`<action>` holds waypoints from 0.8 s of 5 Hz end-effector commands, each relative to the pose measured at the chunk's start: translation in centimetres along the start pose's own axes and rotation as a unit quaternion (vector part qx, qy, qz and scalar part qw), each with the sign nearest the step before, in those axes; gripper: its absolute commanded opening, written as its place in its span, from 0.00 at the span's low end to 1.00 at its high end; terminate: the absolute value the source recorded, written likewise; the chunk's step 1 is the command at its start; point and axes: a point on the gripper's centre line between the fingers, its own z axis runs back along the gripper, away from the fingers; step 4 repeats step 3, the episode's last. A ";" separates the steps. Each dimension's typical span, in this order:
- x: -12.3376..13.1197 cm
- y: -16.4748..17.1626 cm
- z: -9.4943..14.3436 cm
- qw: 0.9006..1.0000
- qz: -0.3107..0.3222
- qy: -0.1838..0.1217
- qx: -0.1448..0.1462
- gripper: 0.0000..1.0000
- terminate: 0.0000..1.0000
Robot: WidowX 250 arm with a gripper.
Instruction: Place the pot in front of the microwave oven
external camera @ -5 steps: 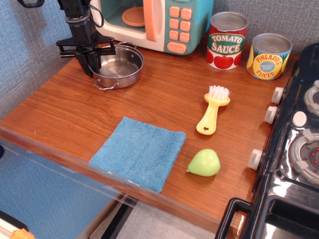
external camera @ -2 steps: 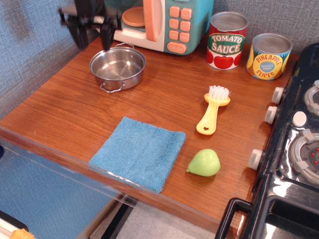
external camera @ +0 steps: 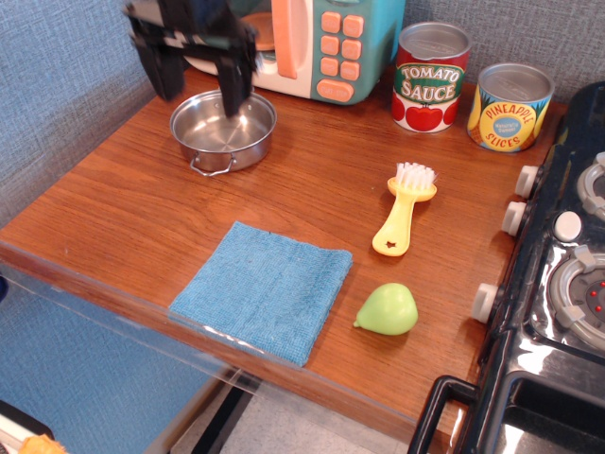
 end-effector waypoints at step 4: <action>-1.7 -1.5 0.8 0.999 -0.041 -0.009 -0.003 1.00 1.00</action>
